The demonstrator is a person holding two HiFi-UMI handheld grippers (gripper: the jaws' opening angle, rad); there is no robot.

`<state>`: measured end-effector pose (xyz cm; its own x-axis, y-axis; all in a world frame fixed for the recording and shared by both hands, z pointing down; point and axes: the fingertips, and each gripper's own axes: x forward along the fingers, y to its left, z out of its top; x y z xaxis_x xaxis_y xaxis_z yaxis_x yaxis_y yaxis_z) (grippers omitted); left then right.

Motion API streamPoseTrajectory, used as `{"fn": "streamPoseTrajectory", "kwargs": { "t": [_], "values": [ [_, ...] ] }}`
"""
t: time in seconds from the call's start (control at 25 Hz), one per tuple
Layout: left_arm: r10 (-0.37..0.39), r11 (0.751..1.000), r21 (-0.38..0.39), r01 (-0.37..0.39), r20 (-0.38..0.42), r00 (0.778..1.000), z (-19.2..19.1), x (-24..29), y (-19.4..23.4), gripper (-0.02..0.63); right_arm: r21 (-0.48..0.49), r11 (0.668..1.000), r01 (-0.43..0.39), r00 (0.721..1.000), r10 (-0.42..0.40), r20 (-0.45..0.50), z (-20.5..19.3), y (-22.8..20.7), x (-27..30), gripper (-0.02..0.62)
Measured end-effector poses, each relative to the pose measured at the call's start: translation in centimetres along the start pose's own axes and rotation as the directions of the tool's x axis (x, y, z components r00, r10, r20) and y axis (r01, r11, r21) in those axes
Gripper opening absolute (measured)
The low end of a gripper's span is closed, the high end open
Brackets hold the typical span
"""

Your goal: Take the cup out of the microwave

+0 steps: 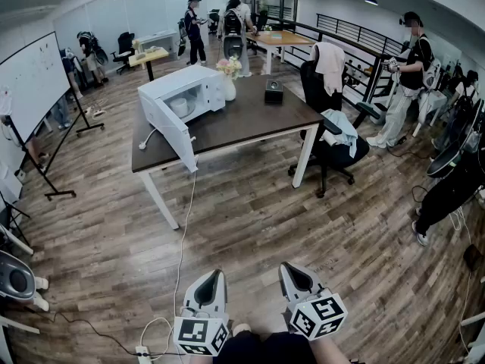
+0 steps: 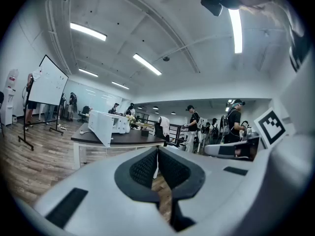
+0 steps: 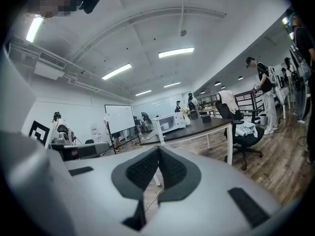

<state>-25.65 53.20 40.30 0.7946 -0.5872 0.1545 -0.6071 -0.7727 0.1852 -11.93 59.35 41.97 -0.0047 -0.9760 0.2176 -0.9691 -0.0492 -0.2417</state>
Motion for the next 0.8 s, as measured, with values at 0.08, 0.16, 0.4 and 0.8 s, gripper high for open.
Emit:
{"fn": "streamPoseTrajectory", "kwargs": {
  "t": [0.08, 0.16, 0.4, 0.8],
  "values": [
    [0.007, 1.0, 0.008, -0.007, -0.003, 1.0, -0.1, 0.0, 0.2, 0.006, -0.007, 1.0, 0.001, 1.0, -0.001, -0.002, 0.2, 0.5, 0.4, -0.006],
    [0.011, 1.0, 0.014, -0.011, -0.006, 1.0, -0.3, 0.1, 0.3, 0.006, -0.008, 1.0, 0.004, 1.0, -0.004, -0.006, 0.2, 0.6, 0.6, -0.005],
    [0.006, 1.0, 0.008, -0.006, -0.006, 1.0, -0.5, 0.5, 0.5, 0.006, 0.006, 1.0, 0.018, 0.999, -0.018, -0.03, -0.5, 0.6, 0.9, -0.005],
    [0.007, 1.0, 0.017, -0.007, -0.018, 1.0, -0.4, 0.3, 2.9, 0.006, 0.026, 0.998, 0.05, 0.998, -0.049, -0.039, -1.3, 1.9, 2.3, -0.005]
  ]
}}
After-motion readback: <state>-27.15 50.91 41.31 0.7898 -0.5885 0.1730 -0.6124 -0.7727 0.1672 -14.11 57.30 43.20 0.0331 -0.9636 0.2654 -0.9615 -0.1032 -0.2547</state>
